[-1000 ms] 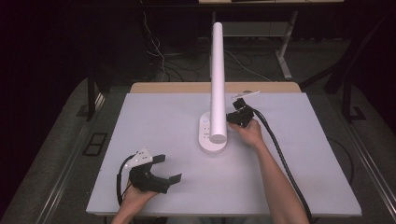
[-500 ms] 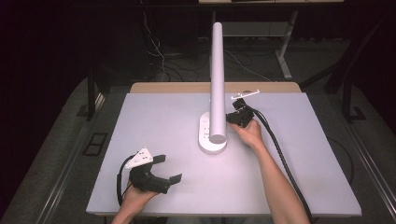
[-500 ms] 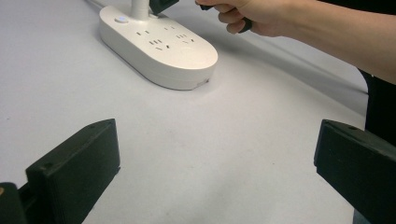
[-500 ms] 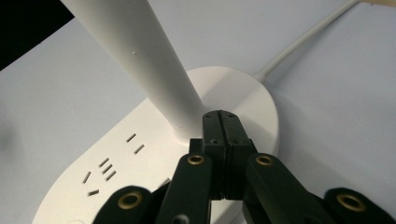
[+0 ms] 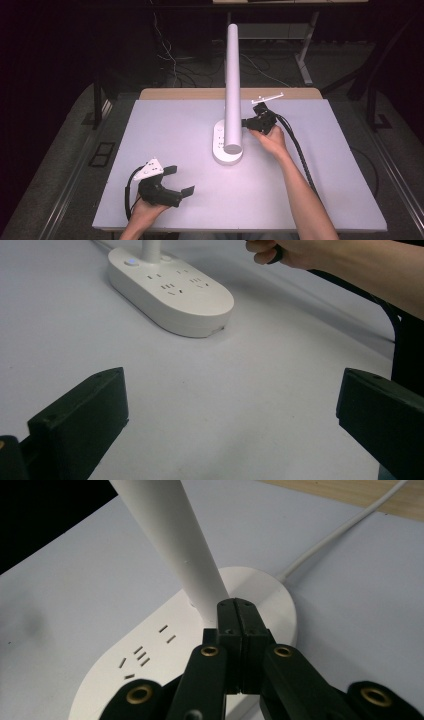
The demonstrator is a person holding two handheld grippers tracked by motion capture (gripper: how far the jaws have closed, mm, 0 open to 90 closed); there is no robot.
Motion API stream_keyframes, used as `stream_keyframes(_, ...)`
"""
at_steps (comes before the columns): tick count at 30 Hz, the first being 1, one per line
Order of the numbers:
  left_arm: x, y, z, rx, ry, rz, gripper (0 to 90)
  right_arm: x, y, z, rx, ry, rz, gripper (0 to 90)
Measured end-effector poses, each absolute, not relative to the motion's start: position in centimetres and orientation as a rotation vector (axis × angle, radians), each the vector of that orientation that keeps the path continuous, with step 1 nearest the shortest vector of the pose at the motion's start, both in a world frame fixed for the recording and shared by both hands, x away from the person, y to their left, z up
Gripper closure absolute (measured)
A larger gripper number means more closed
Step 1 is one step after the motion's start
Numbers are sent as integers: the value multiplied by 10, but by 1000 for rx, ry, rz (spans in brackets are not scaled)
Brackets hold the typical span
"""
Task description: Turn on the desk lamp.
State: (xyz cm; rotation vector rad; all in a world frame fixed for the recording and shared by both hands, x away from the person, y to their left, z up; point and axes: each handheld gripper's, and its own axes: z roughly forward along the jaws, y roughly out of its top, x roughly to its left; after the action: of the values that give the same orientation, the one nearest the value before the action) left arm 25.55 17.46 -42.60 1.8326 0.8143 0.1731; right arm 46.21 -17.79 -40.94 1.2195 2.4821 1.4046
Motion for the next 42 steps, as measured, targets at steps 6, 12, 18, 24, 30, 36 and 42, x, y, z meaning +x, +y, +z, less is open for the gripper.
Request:
stream_keyframes(6, 256, 175, -426, 1831, 816, 172, 0, 457, -183, -398, 1192, 2478, 1410, 899)
stream_keyframes(12, 256, 175, -426, 1828, 820, 173, 0, 447, -188, -390, 1180, 2490, 1408, 898)
stream_keyframes(18, 255, 175, -426, 1827, 819, 174, 0, 438, -195, -384, 1159, 2486, 1397, 898)
stream_keyframes(24, 255, 175, -426, 1820, 824, 175, 0, 424, -208, -377, 1144, 2476, 1405, 898)
stream_keyframes(30, 255, 173, -426, 1820, 820, 175, 0, 410, -221, -373, 1141, 2468, 1417, 870)
stream_keyframes(36, 255, 172, -426, 1823, 818, 174, 0, 394, -236, -371, 1168, 2452, 1433, 837)
stream_keyframes(42, 255, 172, -426, 1826, 817, 175, 0, 374, -248, -367, 1197, 2421, 1446, 656)
